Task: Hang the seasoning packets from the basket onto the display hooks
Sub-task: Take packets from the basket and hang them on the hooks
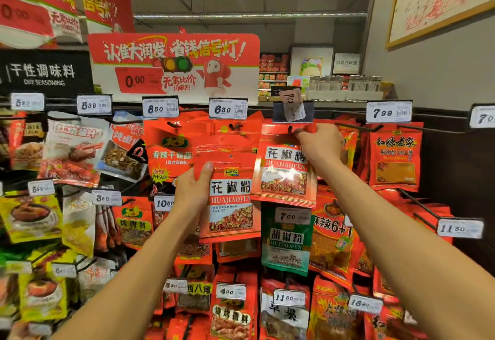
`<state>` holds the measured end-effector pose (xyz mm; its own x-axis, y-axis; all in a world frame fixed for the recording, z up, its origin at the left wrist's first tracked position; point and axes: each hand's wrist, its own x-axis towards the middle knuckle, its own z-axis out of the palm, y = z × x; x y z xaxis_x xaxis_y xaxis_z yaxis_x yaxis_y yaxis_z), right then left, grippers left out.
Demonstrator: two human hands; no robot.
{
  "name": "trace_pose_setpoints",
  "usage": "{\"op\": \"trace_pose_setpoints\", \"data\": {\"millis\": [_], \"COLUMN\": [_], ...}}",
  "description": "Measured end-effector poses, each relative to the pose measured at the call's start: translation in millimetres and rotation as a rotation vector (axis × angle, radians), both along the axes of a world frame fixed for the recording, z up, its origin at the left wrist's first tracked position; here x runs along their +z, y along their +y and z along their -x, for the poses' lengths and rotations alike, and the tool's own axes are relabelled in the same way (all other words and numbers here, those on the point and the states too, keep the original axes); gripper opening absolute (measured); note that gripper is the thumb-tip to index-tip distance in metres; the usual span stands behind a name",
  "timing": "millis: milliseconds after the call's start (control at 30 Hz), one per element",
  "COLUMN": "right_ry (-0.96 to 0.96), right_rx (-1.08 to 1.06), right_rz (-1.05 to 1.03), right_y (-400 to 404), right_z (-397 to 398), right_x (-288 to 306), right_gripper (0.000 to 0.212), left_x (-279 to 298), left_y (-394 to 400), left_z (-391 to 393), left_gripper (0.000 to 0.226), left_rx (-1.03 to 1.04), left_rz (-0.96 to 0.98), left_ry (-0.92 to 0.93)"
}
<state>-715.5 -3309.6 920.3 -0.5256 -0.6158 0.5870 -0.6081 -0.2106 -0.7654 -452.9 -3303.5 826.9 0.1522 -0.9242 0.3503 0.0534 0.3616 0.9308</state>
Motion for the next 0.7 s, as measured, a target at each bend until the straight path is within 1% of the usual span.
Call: {"op": "trace_pose_setpoints", "data": {"millis": [100,233,300,367,433,467,500,567,600,633,700], "right_ry": [0.131,0.172,0.163,0.145,0.116,0.076,-0.006,-0.255,-0.295,-0.247,-0.185], "right_rx": [-0.091,-0.229,-0.212,-0.197,-0.169,-0.092,0.049,0.422,0.535,0.564,0.544], "right_rz": [-0.073,-0.158,-0.171,-0.131,-0.005,0.047,0.06,-0.01,-0.041,-0.055,-0.032], "right_y": [-12.6,-20.3,-15.3,-2.4,15.6,25.2,34.7,48.5,50.5,50.2,49.4], "right_z": [0.9,-4.0,-3.7,0.3,1.1,-1.5,-6.6,-21.0,-26.1,-29.4,-33.8], "right_x": [-1.1,0.7,-0.2,-8.8,-23.8,-30.6,-36.0,-40.4,-41.4,-41.7,-39.7], "right_gripper": [0.032,0.041,0.031,0.039,0.043,0.041,0.039,0.033,0.027,0.022,0.016], "left_x": [1.8,5.3,8.1,9.5,10.3,10.9,11.1,10.6,10.6,11.2,12.7], "left_y": [-1.7,-0.2,0.5,0.2,0.8,1.2,2.2,4.7,6.1,7.7,10.4], "left_z": [-11.9,-15.8,-9.0,1.7,14.9,21.8,28.1,39.3,43.8,47.4,51.8], "left_gripper": [0.025,0.025,0.029,0.031,0.024,0.02,0.018,0.016,0.016,0.016,0.018], "left_rx": [0.016,-0.027,-0.066,-0.08,-0.1,-0.114,-0.136,-0.195,-0.216,-0.227,-0.238], "left_rz": [0.012,0.017,0.02,0.013,0.026,0.034,0.037,0.035,0.035,0.036,0.029], "left_ry": [0.006,0.027,0.03,0.038,0.059,0.067,0.079,0.104,0.114,0.125,0.153]}}
